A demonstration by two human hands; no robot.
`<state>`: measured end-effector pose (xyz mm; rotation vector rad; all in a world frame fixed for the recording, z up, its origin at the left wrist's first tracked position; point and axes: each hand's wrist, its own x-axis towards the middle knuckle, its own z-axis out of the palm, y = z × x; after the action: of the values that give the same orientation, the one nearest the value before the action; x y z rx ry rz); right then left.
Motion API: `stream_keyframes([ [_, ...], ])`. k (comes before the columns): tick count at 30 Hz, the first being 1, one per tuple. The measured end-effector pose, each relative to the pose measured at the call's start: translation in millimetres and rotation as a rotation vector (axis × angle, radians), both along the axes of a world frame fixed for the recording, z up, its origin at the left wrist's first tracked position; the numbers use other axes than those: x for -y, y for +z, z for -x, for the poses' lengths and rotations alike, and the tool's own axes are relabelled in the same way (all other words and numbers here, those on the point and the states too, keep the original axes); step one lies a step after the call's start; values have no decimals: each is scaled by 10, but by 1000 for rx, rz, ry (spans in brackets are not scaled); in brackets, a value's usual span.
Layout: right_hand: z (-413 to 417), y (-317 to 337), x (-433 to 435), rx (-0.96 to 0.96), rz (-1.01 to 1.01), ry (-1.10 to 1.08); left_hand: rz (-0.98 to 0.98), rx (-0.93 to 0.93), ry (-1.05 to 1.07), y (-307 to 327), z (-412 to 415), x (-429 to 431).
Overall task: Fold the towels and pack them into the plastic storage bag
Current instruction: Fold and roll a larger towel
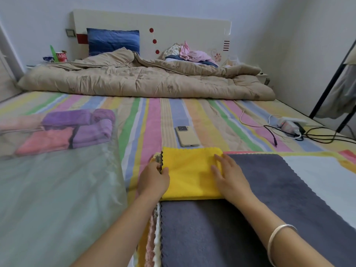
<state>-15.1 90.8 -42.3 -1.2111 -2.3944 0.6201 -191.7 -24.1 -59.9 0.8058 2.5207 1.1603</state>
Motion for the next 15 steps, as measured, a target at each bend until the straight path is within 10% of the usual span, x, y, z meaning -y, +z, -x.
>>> stream_keyframes([
  [5,-208,149,-27,-477,452,-96,-105,124,-25,3,40,32],
  [8,-381,129,132,-334,472,73,-107,117,-45,62,29,47],
  [15,-480,57,283,-225,255,128,-34,-669,-143,222,-304,-9],
])
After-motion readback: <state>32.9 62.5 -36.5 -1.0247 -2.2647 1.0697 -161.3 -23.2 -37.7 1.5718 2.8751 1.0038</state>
